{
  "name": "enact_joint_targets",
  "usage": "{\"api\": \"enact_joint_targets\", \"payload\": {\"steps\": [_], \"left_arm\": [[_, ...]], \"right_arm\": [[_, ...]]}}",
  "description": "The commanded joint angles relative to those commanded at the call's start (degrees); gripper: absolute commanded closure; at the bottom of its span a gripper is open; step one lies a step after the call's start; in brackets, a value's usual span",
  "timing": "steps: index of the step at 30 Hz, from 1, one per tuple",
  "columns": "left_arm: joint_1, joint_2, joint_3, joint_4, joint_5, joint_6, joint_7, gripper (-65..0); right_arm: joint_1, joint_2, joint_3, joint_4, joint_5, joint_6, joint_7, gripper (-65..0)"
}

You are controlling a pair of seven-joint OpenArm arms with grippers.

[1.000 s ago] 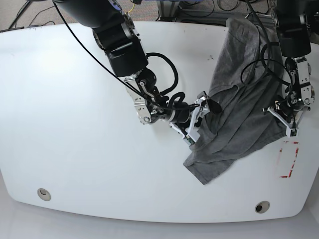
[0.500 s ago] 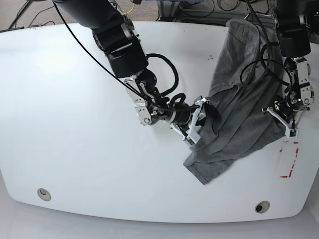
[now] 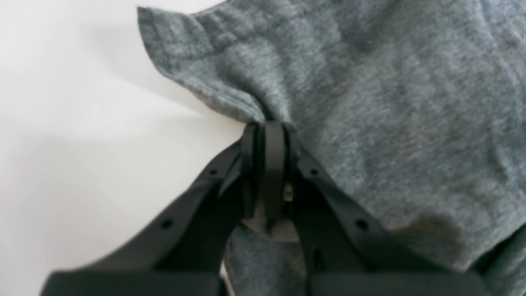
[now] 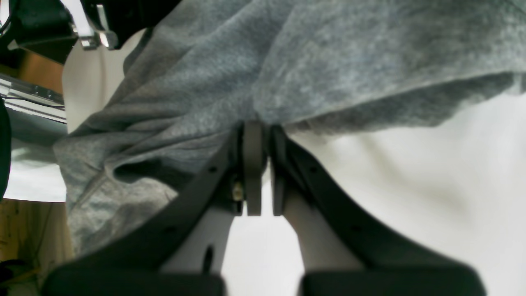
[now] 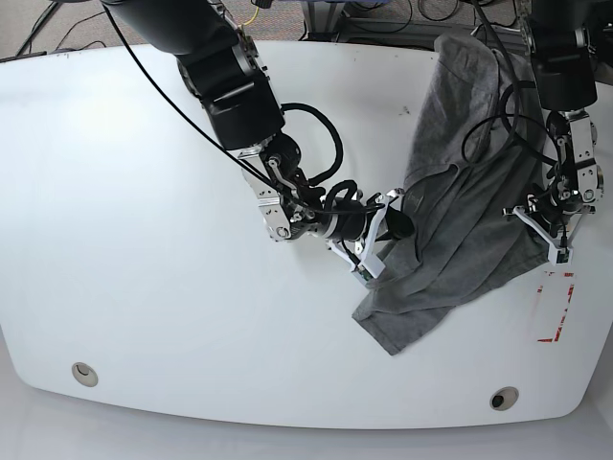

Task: Layout the t-shirt on the table in an organized manner, then fold the t-shirt properly
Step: 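Pull the grasped edge away from the left gripper with the right gripper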

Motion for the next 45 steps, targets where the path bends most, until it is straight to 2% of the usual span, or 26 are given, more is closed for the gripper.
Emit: {"api": "enact_joint_targets", "payload": {"steps": [7, 11, 19, 24, 32, 35, 40, 45], "left_arm": [[0.0, -0.44, -0.35, 0.0, 0.0, 0.0, 0.0, -0.7], [0.09, -2.64, -0.88, 0.0, 0.0, 0.0, 0.0, -0.7], [1.67, -2.81, -3.34, 0.09, 0.0, 0.0, 0.09, -0.6], [4.4, -2.81, -6.07, 3.6, 0.18, 0.0, 0.35, -0.6], [9.58, -2.46, -7.56, 12.84, 0.09, 0.0, 5.27, -0.6], [12.22, -2.2, -10.11, 15.91, 0.09, 0.0, 5.63, -0.6], [15.91, 0.0, -14.33, 21.01, 0.18, 0.0, 5.8, -0.6], [18.64, 0.09, -15.03, 24.53, 0.0, 0.0, 8.44, -0.6]], "right_arm": [[-1.76, 5.98, 0.18, 12.4, 0.35, 0.0, -8.88, 0.0], [-2.64, 10.55, 2.2, 18.9, 0.35, 0.0, -13.8, 0.0], [-2.37, 18.11, 6.24, 23.65, 0.35, 0.44, -19.69, 0.0], [-1.14, 22.51, 7.56, 25.41, 0.35, 0.44, -20.4, -0.2], [2.46, 28.75, 7.56, 25.58, -0.09, 0.44, -22.33, -0.5], [3.08, 30.07, 7.47, 25.58, -0.18, 0.44, -22.33, -0.5], [4.22, 32.53, 7.3, 24.35, -0.18, 0.44, -22.33, -0.6], [5.45, 34.73, 7.3, 21.63, -0.18, 0.44, -22.24, -0.6]]}}
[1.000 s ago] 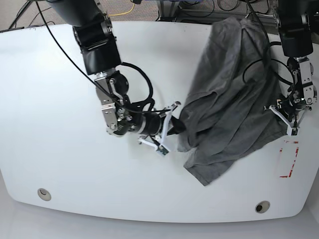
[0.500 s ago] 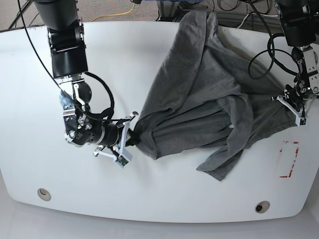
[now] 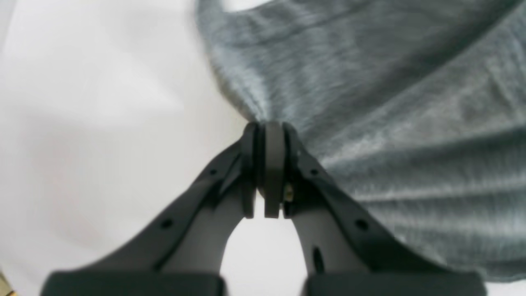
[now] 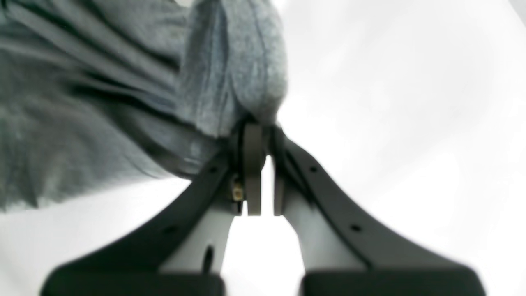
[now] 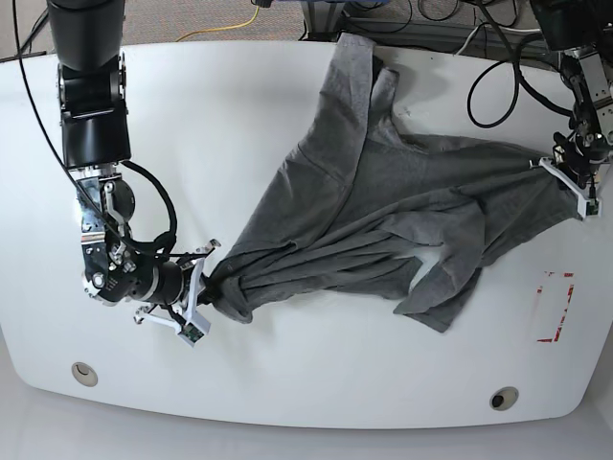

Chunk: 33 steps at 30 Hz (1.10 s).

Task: Layout the t-shirt on the table in an organized manner, then fold the t-shirt properly
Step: 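Pull the grasped edge away from the left gripper with the right gripper, then release the shirt and regrasp another part with the right gripper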

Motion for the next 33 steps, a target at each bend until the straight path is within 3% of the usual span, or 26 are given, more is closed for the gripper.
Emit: {"api": "enact_joint_targets", "payload": {"steps": [6, 8, 10, 13, 16, 19, 24, 33], "left_arm": [[3.52, 0.0, 0.0, 3.96, 0.0, 0.0, 0.18, -0.6], [4.04, 0.09, 0.0, 4.75, 0.0, 0.0, 0.18, -0.6], [4.22, 0.62, 0.0, 5.27, 0.0, 0.0, 0.18, -0.6], [4.13, 2.11, -0.09, 5.27, 0.0, 0.0, 0.18, -0.6], [4.13, 2.29, -0.09, 5.27, 0.0, 0.0, 0.18, -0.6], [4.04, 2.29, -0.09, 5.27, 0.0, 0.0, 0.18, -0.6], [3.96, 2.46, 0.0, 5.27, 0.0, 0.0, 0.18, -0.6], [3.87, 3.6, 0.18, 5.19, 0.26, 0.0, 0.18, -0.7]], "right_arm": [[0.0, 0.88, 0.18, -1.49, 0.0, 0.0, 0.09, -1.1], [0.0, 0.79, 0.18, -1.93, 0.0, 0.0, 0.09, -4.9], [-0.26, 0.7, 0.09, -1.76, 0.0, 0.0, 0.09, -14.3], [-0.35, 0.53, 0.26, -0.97, 0.09, -0.35, -0.09, -35.5], [-2.11, 0.53, 0.35, 2.81, 0.53, -0.35, -0.26, -51.8], [-4.48, 0.62, 0.44, 9.76, 0.53, -0.44, -0.35, -60.6], [-10.02, -0.18, 0.44, 19.43, 0.53, -0.44, -2.73, -61.8], [-23.47, -9.32, 7.12, 25.23, 0.53, -0.09, -2.73, -55.2]]}}
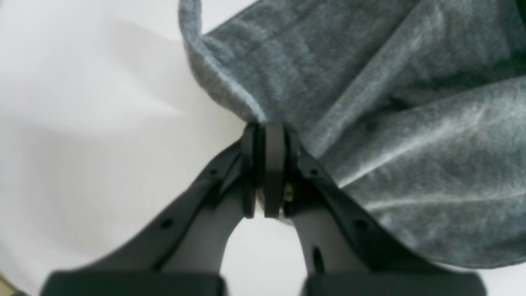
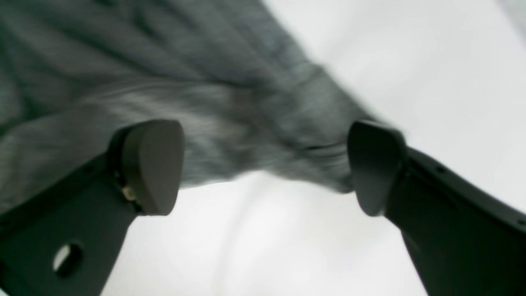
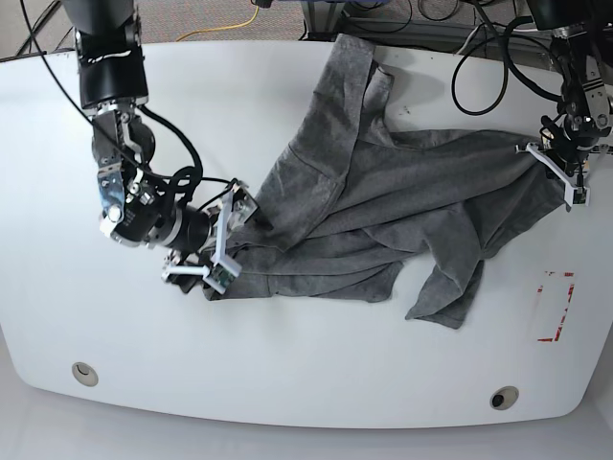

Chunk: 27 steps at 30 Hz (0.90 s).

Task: Layout the t-shirt on the table in an organized manner, then fold the t-shirt properly
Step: 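Release the shirt and regrasp another part with the right gripper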

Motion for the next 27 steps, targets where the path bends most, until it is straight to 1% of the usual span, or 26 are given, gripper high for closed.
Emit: {"api": "enact_joint_targets", "payload": {"steps": [3, 6, 13, 15, 19, 25, 27], "left_arm": [[-0.09, 0.0, 0.0, -0.26, 0.0, 0.0, 0.0, -0.7], [-0.09, 0.0, 0.09, -0.26, 0.0, 0.0, 0.0, -0.7], [-0.18, 0.0, 0.26, -0.44, 0.09, 0.0, 0.0, -0.8], [-0.7, 0.0, 0.62, -0.44, 0.09, 0.0, 0.0, -0.8], [-1.85, 0.0, 2.46, -0.44, 0.09, 0.0, 0.0, -0.8], [-2.11, 0.0, 2.73, -0.44, 0.09, 0.0, 0.0, -0.8], [-2.11, 0.0, 2.73, -0.44, 0.09, 0.0, 0.0, -0.8]], "right_arm": [[-3.08, -2.73, 0.88, 1.32, -0.26, 0.0, 0.0, -53.6], [-5.8, -4.57, 0.79, 3.16, -0.44, -0.18, 0.0, -53.3], [-10.2, -7.56, 0.62, 5.1, -0.44, -0.18, 0.0, -53.7], [-10.29, -7.91, 0.26, 4.92, -0.44, -0.18, 0.0, -53.7], [-10.73, -7.56, -3.08, 4.75, -0.62, -0.26, 0.0, -53.4], [-11.34, -6.15, -3.25, 4.75, -0.62, -0.35, 0.0, -53.3], [-12.57, -4.84, -3.08, 4.75, -0.62, -0.44, 0.0, -53.3]]}}
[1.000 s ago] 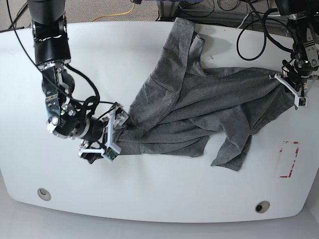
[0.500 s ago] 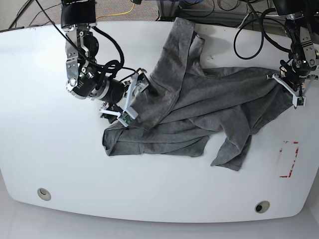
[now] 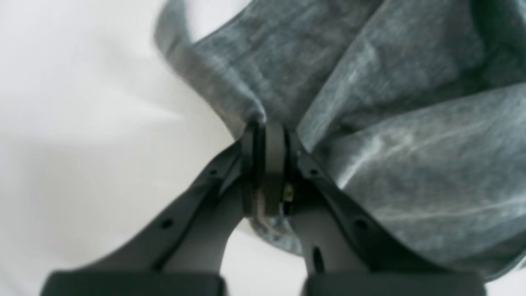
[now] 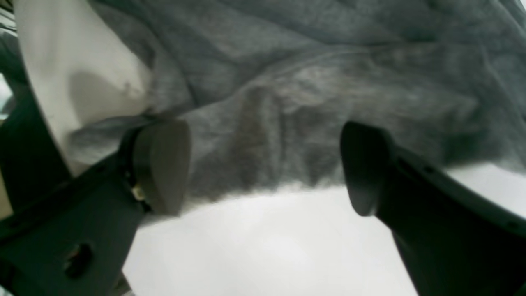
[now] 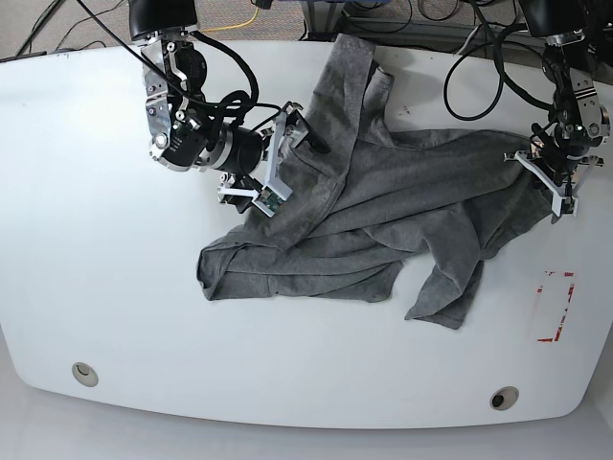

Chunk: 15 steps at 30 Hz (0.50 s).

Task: Layout the t-shirt on the table in an organized manner, then fold the t-shirt properly
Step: 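Release the shirt and regrasp another part with the right gripper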

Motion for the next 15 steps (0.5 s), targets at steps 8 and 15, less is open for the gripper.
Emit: {"api": "enact_joint_targets", "payload": {"steps": [8, 15], "left_arm": [[0.0, 0.0, 0.0, 0.0, 0.0, 0.0, 0.0, -0.8], [0.0, 0.0, 0.0, 0.0, 0.0, 0.0, 0.0, -0.8]], "right_arm": [[-4.66, 0.88, 4.04, 0.0, 0.0, 0.0, 0.0, -53.3], [-7.21, -1.76, 4.22, -0.44, 0.0, 0.0, 0.0, -53.3]]}}
